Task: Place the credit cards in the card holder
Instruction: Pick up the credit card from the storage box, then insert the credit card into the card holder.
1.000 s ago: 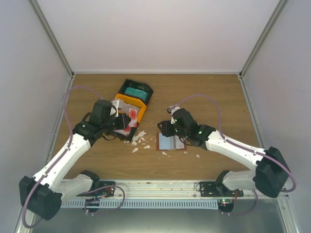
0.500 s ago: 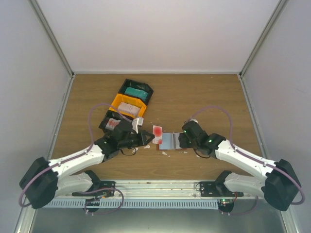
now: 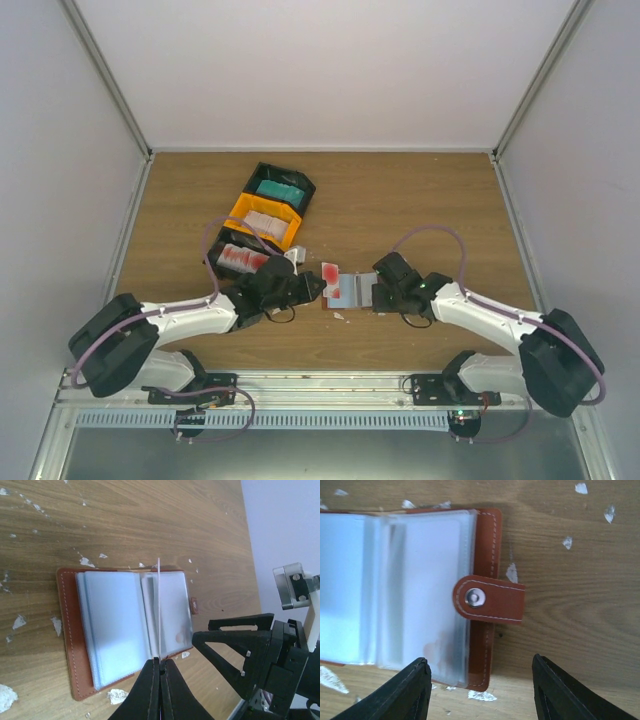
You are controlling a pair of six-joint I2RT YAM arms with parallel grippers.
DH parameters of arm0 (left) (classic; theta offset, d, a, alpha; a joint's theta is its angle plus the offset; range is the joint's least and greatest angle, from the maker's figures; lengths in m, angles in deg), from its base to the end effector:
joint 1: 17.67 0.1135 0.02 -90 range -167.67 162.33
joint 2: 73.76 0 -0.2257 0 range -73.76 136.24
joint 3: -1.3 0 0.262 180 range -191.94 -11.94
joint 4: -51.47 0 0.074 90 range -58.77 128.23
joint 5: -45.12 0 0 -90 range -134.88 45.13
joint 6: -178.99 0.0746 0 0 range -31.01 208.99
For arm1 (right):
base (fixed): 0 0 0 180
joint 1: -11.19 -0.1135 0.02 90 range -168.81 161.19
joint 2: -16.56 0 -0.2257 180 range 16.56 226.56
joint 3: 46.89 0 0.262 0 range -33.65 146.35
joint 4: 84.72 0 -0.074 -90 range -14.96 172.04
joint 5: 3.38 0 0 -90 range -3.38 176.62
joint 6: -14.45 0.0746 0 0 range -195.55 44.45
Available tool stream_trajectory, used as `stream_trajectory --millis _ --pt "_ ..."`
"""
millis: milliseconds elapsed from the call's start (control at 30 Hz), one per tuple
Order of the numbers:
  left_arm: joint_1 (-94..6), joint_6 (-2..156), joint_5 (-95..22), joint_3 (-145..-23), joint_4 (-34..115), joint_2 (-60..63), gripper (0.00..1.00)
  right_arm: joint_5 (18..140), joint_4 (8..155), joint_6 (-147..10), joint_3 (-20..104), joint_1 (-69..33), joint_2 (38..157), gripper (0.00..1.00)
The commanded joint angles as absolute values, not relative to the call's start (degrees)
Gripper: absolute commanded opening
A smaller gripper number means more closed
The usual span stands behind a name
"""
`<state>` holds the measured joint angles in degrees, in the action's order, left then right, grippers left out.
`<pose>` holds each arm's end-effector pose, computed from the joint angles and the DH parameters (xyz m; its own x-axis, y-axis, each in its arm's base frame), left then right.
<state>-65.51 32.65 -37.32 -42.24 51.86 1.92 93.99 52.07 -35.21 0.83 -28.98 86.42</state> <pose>0.2020 -0.2377 0.1150 -0.8699 -0.2686 -0.4137 0.1549 0.6475 -0.7462 0.1947 0.1518 0.0922 -0.9170 0.0660 -0.3934 -0.0069 0.9834 0.1811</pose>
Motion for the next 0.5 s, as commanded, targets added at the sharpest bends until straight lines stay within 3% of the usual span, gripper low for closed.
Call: stream_trajectory --millis 0,467 --pt "-66.4 31.3 -42.3 -43.0 58.1 4.3 0.00 93.7 52.8 -37.1 1.3 -27.5 88.9 0.56" --pt "-66.4 29.7 -36.8 -43.3 68.1 13.8 0.00 93.3 53.1 -38.3 2.6 -25.1 94.5 0.48"
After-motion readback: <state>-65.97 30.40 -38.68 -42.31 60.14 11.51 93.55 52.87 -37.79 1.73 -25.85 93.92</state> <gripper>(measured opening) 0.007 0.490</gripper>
